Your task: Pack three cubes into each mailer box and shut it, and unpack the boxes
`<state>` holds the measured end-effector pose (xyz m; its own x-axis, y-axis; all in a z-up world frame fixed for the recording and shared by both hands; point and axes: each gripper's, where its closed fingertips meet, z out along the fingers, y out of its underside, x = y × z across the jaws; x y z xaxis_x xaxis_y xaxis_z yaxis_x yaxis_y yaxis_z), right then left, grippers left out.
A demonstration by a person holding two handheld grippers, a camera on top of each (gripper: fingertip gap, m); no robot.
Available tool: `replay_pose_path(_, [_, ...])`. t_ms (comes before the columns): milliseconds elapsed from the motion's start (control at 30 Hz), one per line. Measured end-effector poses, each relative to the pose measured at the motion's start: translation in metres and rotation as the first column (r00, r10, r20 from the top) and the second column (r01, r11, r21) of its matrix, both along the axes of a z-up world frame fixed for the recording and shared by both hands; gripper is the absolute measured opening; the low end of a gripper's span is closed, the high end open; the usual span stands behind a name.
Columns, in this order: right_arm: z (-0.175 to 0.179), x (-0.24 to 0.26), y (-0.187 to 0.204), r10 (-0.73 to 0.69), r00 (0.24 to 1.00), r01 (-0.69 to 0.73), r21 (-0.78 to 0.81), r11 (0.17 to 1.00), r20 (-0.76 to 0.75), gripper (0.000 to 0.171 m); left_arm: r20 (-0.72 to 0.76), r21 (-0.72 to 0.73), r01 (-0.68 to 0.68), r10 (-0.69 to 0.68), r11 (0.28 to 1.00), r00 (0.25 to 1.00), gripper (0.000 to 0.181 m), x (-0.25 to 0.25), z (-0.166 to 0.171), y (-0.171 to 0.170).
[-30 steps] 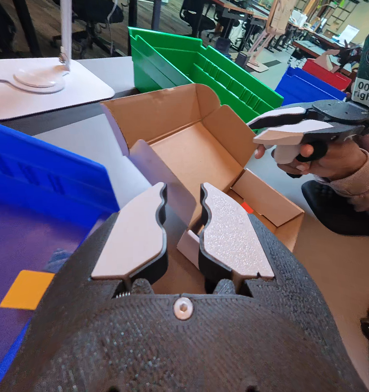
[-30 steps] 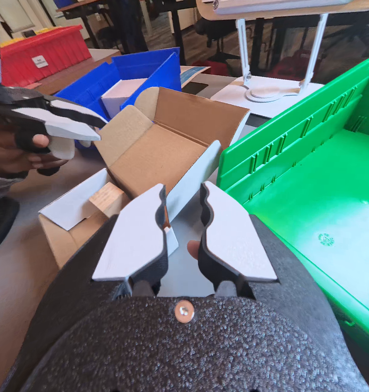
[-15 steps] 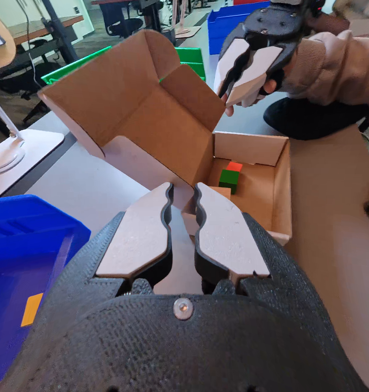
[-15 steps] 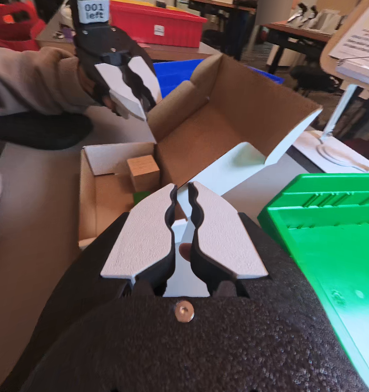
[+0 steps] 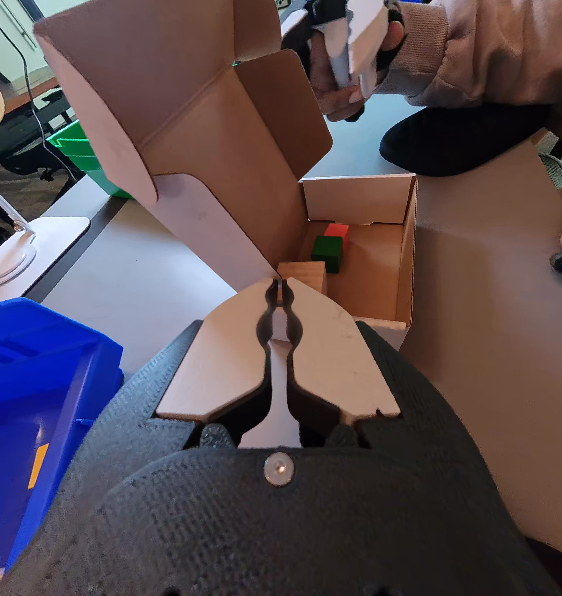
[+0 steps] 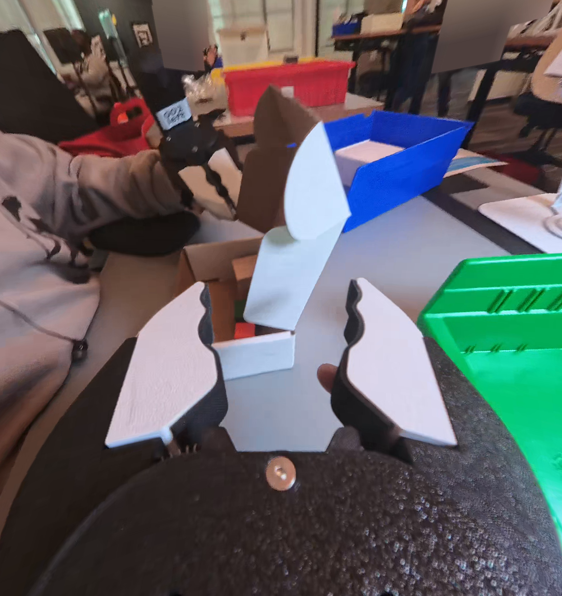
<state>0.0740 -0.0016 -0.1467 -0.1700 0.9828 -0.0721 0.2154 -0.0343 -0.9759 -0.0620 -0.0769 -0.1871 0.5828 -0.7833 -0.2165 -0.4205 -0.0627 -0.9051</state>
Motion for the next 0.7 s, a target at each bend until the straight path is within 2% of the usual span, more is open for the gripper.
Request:
replay_pose_path(100, [0.001,-0.017,0.004,-0.001,1.0,0.001,-0.034,0.999,-0.004,0.077,-0.005,0.009,0.009,-0.009,1.0,1.0,0.0,0.002,-0.001,-0.001])
replay_pose_path(167, [-0.004,-0.026,-0.005,0.059,0.998,-0.058,-0.048,0.997,0.02,0.065,-0.013,0.016,0.005,-0.005,1.0,1.0,0.0,0.002,-0.001,-0.001])
replay_pose_path(233, [-0.014,-0.031,-0.009,0.064,0.996,-0.065,0.023,0.998,0.055,0.053,-0.015,0.009,0.039,-0.039,0.999,0.999,0.002,0.004,-0.001,-0.007])
replay_pose_path(367, [-0.018,-0.03,-0.015,0.036,0.998,-0.046,0.19,0.981,0.054,0.051,0.098,-0.111,0.194,-0.184,0.975,0.978,0.012,0.0,0.01,-0.032])
replay_pose_path(500, [-0.024,-0.027,-0.024,0.026,0.997,-0.05,0.359,0.932,0.071,0.05,0.224,-0.096,0.096,-0.072,0.991,0.972,0.018,-0.029,0.028,-0.017])
replay_pose_path(567, [-0.028,-0.027,-0.027,0.035,0.996,-0.064,0.376,0.924,0.086,0.049,0.229,-0.097,0.09,-0.065,0.991,0.971,0.03,-0.026,0.028,-0.014])
replay_pose_path(633, [-0.029,-0.027,-0.029,0.035,0.995,-0.068,0.373,0.925,0.094,0.048,0.189,-0.085,0.132,-0.114,0.988,0.975,0.041,-0.011,0.023,-0.019])
replay_pose_path(700, [-0.031,-0.026,-0.03,0.031,0.992,-0.072,0.361,0.93,0.119,0.048,0.143,-0.072,0.145,-0.134,0.987,0.981,0.046,0.002,0.019,-0.019])
